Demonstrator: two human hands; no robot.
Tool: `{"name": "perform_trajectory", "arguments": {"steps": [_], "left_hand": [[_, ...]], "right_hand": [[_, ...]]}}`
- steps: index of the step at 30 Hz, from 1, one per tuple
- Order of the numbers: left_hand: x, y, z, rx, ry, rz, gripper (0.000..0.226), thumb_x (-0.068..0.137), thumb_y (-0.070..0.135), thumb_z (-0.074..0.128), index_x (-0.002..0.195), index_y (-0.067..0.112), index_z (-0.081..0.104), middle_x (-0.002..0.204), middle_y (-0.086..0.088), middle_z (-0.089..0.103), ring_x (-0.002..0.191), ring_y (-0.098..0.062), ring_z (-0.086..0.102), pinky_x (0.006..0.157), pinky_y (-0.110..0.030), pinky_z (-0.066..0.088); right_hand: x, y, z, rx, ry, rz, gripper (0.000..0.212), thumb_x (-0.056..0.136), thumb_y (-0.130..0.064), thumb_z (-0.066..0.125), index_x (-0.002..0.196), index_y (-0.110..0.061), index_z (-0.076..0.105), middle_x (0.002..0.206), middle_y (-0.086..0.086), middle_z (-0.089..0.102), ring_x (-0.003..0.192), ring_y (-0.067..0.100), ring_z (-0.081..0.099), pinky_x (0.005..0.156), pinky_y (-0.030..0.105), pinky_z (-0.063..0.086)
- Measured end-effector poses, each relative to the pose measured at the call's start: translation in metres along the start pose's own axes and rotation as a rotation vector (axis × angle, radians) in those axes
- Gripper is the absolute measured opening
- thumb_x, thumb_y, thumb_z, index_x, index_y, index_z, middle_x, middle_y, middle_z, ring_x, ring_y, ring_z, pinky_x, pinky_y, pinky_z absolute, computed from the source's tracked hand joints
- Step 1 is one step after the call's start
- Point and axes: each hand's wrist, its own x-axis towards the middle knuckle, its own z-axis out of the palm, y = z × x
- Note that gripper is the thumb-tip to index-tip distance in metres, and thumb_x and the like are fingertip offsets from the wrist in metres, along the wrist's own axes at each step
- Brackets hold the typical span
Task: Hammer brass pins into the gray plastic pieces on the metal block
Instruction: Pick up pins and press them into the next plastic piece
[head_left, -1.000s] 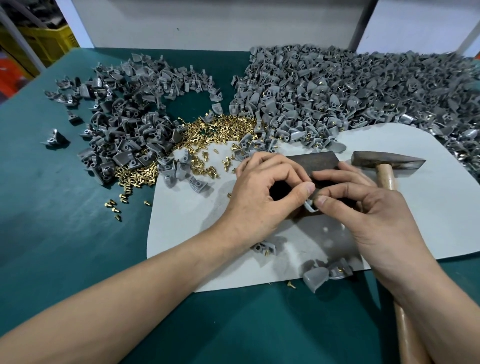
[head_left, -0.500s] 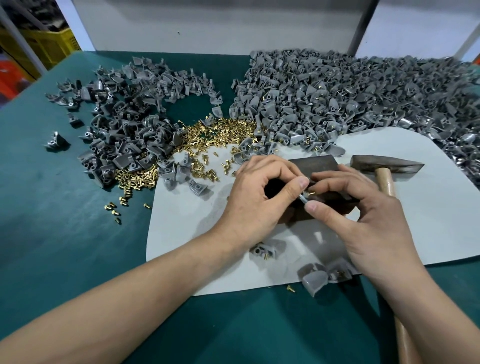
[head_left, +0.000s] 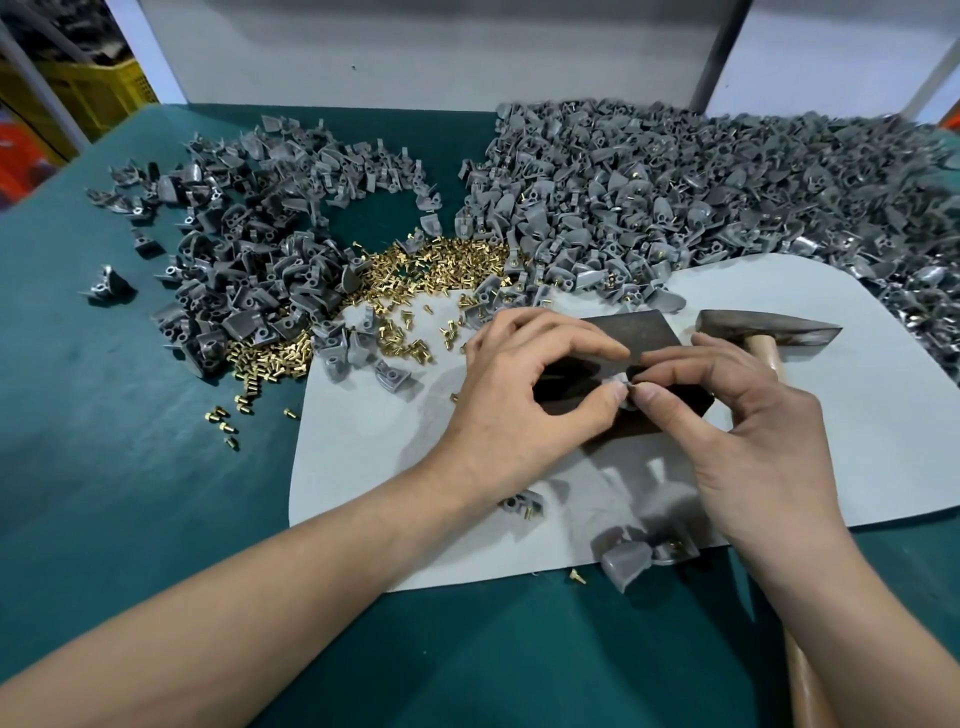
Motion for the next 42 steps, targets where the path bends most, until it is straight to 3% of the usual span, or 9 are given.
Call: {"name": "perform_trajectory", "arguments": {"steps": [3, 8, 16, 22, 26, 32, 38, 42], "left_hand": [[-0.0008, 0.0014, 0.0024, 0.113, 0.020, 0.033, 0.016, 0.078, 0.030, 0.066, 0.091, 0.021, 0.070, 0.100, 0.018, 0.064, 0.112, -0.010, 0.045, 0.103, -0.049, 0.028], [-0.0016, 0.0015, 0.0026, 0.078, 0.035, 0.039, 0.016, 0.082, 0.029, 0.063, 0.091, 0.019, 0.072, 0.096, 0.015, 0.066, 0.109, -0.007, 0.045, 0.102, -0.050, 0.030], [-0.0010, 0.0006, 0.0015, -0.011, 0.040, -0.016, 0.012, 0.084, 0.033, 0.063, 0.092, 0.028, 0.071, 0.087, 0.033, 0.054, 0.107, -0.003, 0.046, 0.102, -0.047, 0.032], [-0.0010, -0.0004, 0.0026, -0.147, 0.035, -0.066, 0.013, 0.084, 0.031, 0.064, 0.088, 0.042, 0.060, 0.091, 0.032, 0.056, 0.105, -0.009, 0.058, 0.103, -0.051, 0.037], [-0.0010, 0.0000, 0.0033, -0.092, 0.038, -0.028, 0.015, 0.084, 0.032, 0.064, 0.096, 0.039, 0.060, 0.090, 0.032, 0.056, 0.098, 0.004, 0.047, 0.097, -0.049, 0.037], [-0.0024, 0.0014, 0.0011, -0.077, 0.011, -0.039, 0.025, 0.077, 0.038, 0.070, 0.101, 0.044, 0.064, 0.093, 0.042, 0.055, 0.104, 0.004, 0.043, 0.103, -0.045, 0.032], [-0.0011, 0.0010, -0.0002, -0.045, -0.014, -0.036, 0.028, 0.075, 0.035, 0.072, 0.100, 0.044, 0.063, 0.094, 0.045, 0.052, 0.104, 0.010, 0.040, 0.105, -0.044, 0.030], [-0.0013, 0.0001, -0.0002, -0.050, -0.011, -0.034, 0.029, 0.075, 0.036, 0.072, 0.102, 0.044, 0.064, 0.093, 0.043, 0.053, 0.104, 0.008, 0.040, 0.105, -0.044, 0.030]], "right_hand": [[0.0003, -0.0010, 0.0005, 0.008, 0.020, 0.010, 0.025, 0.077, -0.011, 0.074, 0.068, -0.032, 0.065, 0.092, -0.017, 0.067, 0.116, 0.011, 0.052, 0.106, 0.029, 0.034], [-0.0011, -0.0014, 0.0013, -0.032, 0.011, -0.017, 0.028, 0.077, -0.013, 0.073, 0.068, -0.038, 0.064, 0.089, -0.026, 0.065, 0.120, 0.009, 0.049, 0.105, 0.027, 0.033], [-0.0016, -0.0011, 0.0022, -0.029, -0.011, -0.037, 0.026, 0.077, -0.017, 0.071, 0.070, -0.040, 0.063, 0.088, -0.026, 0.065, 0.120, 0.007, 0.048, 0.108, 0.034, 0.033], [-0.0016, -0.0022, 0.0041, -0.037, -0.022, -0.017, 0.023, 0.077, -0.017, 0.072, 0.068, -0.037, 0.064, 0.089, -0.021, 0.066, 0.114, 0.003, 0.049, 0.098, 0.014, 0.031], [-0.0010, -0.0009, 0.0036, -0.029, -0.021, -0.008, 0.021, 0.077, -0.016, 0.072, 0.070, -0.035, 0.066, 0.090, -0.018, 0.067, 0.110, -0.004, 0.049, 0.095, 0.007, 0.030], [0.0007, 0.0020, 0.0021, -0.010, 0.005, 0.007, 0.022, 0.077, -0.017, 0.072, 0.068, -0.036, 0.065, 0.089, -0.023, 0.066, 0.112, 0.001, 0.052, 0.101, 0.022, 0.034], [0.0015, 0.0034, 0.0024, 0.045, 0.009, 0.007, 0.025, 0.077, -0.012, 0.073, 0.066, -0.033, 0.065, 0.086, -0.021, 0.067, 0.097, -0.014, 0.053, 0.090, 0.006, 0.033], [0.0020, 0.0030, 0.0019, 0.035, 0.005, -0.005, 0.026, 0.077, -0.012, 0.073, 0.067, -0.035, 0.065, 0.088, -0.020, 0.067, 0.103, -0.007, 0.054, 0.095, 0.013, 0.034]]}}
